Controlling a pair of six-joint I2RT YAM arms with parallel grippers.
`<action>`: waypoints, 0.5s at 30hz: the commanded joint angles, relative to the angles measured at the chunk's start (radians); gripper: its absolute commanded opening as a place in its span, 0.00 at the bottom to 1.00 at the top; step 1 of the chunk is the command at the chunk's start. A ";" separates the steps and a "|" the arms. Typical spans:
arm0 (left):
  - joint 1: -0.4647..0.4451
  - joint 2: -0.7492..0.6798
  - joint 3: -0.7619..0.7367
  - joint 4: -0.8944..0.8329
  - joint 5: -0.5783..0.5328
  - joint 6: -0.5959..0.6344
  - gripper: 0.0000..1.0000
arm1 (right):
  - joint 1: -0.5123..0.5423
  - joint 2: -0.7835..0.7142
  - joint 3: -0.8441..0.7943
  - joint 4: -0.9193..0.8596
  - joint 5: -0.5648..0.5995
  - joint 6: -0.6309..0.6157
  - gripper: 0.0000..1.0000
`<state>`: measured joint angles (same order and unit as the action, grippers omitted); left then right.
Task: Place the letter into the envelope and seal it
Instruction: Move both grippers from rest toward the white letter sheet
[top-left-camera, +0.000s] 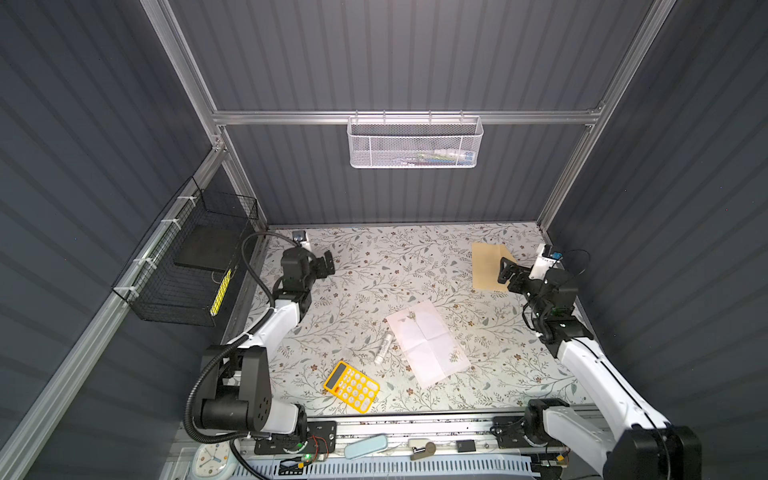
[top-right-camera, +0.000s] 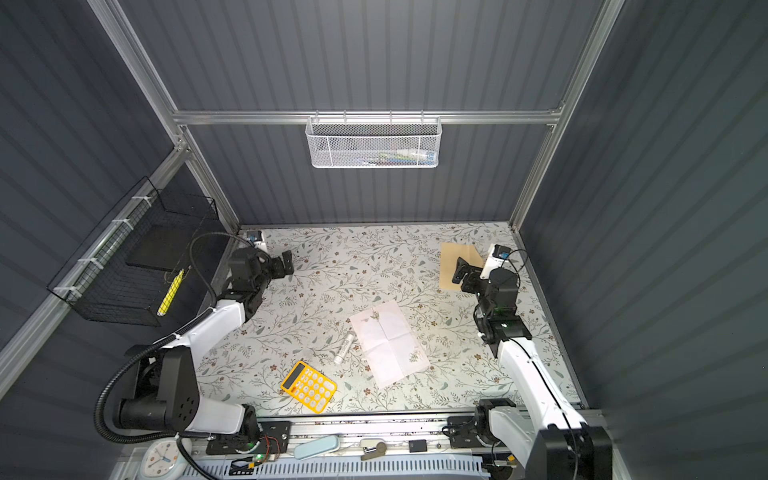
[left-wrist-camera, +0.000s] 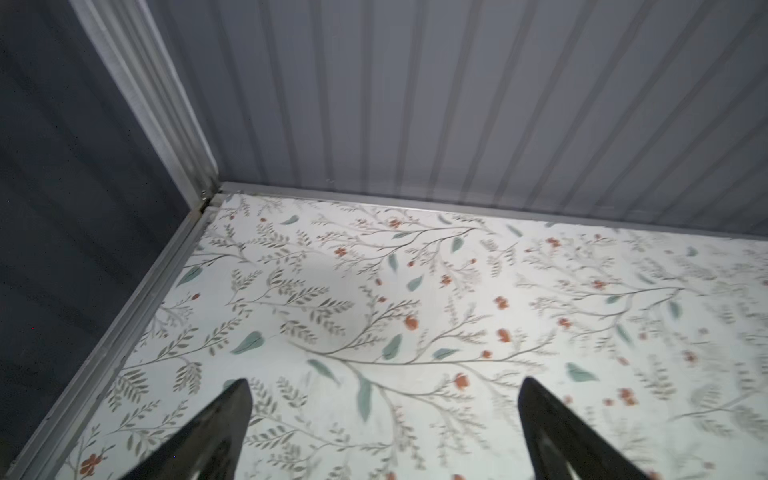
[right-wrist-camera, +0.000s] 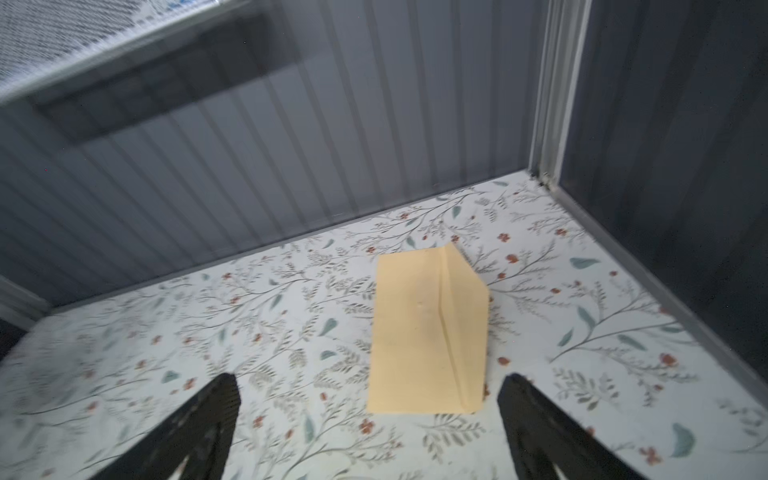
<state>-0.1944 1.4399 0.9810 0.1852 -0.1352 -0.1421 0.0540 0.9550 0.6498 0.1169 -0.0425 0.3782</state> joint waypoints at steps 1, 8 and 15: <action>-0.102 0.018 0.109 -0.361 0.093 -0.136 1.00 | 0.041 -0.048 -0.018 -0.392 -0.232 0.287 0.99; -0.306 0.195 0.336 -0.580 0.309 -0.216 1.00 | 0.245 -0.301 -0.212 -0.615 -0.368 0.628 0.99; -0.430 0.326 0.373 -0.592 0.328 -0.214 0.94 | 0.393 -0.542 -0.373 -0.686 -0.310 0.827 0.98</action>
<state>-0.6147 1.7515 1.3231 -0.3378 0.1600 -0.3447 0.4171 0.4595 0.2901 -0.5064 -0.3702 1.0733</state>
